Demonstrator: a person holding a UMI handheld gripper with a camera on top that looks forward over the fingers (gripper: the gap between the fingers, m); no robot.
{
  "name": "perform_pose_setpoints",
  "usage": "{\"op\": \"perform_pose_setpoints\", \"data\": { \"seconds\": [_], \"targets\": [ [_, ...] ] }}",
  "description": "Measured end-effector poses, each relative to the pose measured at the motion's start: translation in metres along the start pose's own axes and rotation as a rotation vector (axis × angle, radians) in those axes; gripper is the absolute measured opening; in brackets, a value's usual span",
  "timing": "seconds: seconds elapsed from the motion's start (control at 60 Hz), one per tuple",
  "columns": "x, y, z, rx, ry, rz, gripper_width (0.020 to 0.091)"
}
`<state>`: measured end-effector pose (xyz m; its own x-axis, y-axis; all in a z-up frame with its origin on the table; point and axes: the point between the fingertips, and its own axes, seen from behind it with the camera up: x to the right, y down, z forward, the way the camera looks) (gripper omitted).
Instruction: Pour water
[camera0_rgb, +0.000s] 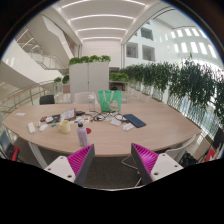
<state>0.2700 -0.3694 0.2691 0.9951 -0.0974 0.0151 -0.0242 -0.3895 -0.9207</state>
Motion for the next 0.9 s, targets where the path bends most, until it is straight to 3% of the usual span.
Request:
{"op": "perform_pose_setpoints", "data": {
  "seconds": [0.133,0.233,0.433,0.667,0.9],
  "targets": [
    [-0.054,0.0,-0.034,0.072,-0.004,-0.013,0.0799],
    [-0.04,-0.003,-0.011,0.105,-0.043,-0.008,0.0797],
    [-0.098,0.042,0.013,0.086,-0.091,-0.025,0.0798],
    [-0.176,0.089,0.158,0.135,-0.166,-0.052,0.0798],
    [-0.204,0.071,0.328,0.174,-0.126,0.019,0.0799]
  ]
}}
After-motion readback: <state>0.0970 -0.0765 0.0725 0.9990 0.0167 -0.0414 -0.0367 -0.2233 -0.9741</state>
